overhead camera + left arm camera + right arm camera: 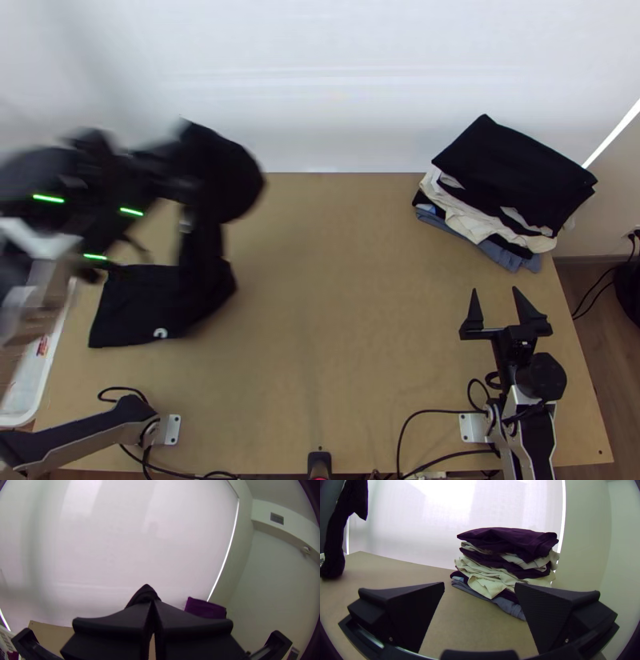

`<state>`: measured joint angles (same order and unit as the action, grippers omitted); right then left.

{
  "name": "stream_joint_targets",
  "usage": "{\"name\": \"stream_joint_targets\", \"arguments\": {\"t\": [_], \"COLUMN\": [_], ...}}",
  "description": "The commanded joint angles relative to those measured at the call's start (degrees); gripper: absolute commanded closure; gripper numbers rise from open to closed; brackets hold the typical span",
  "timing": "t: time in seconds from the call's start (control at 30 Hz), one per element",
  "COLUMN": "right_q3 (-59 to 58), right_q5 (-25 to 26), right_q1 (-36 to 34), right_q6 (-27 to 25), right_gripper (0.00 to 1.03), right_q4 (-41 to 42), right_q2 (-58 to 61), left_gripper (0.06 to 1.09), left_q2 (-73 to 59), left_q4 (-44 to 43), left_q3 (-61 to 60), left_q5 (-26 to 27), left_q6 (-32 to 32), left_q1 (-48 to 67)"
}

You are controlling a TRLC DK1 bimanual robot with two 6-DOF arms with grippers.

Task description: Fold the t-shirt

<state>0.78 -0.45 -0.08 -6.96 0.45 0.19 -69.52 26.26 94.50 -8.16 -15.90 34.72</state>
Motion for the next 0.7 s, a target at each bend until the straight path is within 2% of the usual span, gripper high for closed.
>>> {"name": "stream_joint_targets", "arguments": {"t": [0.0,0.17,0.33,0.43,0.67], "right_q3": [-0.3,-0.2,-0.3,-0.2,-0.3], "right_q5": [0.3,0.3,0.3,0.3,0.3], "right_q1": [-0.3,-0.3,-0.3,-0.3,-0.3], "right_q6": [-0.8,-0.8,-0.8,-0.8,-0.8], "right_gripper": [0.04,0.04,0.04,0.04,0.04], "right_q4": [-1.0,-1.0,-1.0,-1.0,-1.0], "right_q2": [-0.3,-0.3,-0.3,-0.4,-0.4], "left_gripper": [1.05,1.05,1.05,1.05,1.05], "left_q2": [-1.4,-9.0,-19.2,-26.0,-42.3], "left_q4": [-7.8,-15.9,-22.4,-25.1,-25.2], "left_q3": [-5.8,-10.4,-9.4,-6.4,6.9], "left_q5": [-2.2,-3.6,-4.3,-4.9,-5.2], "left_q6": [3.4,4.0,4.4,4.3,2.9], "left_q1": [6.1,12.7,17.7,20.8,27.2]}}
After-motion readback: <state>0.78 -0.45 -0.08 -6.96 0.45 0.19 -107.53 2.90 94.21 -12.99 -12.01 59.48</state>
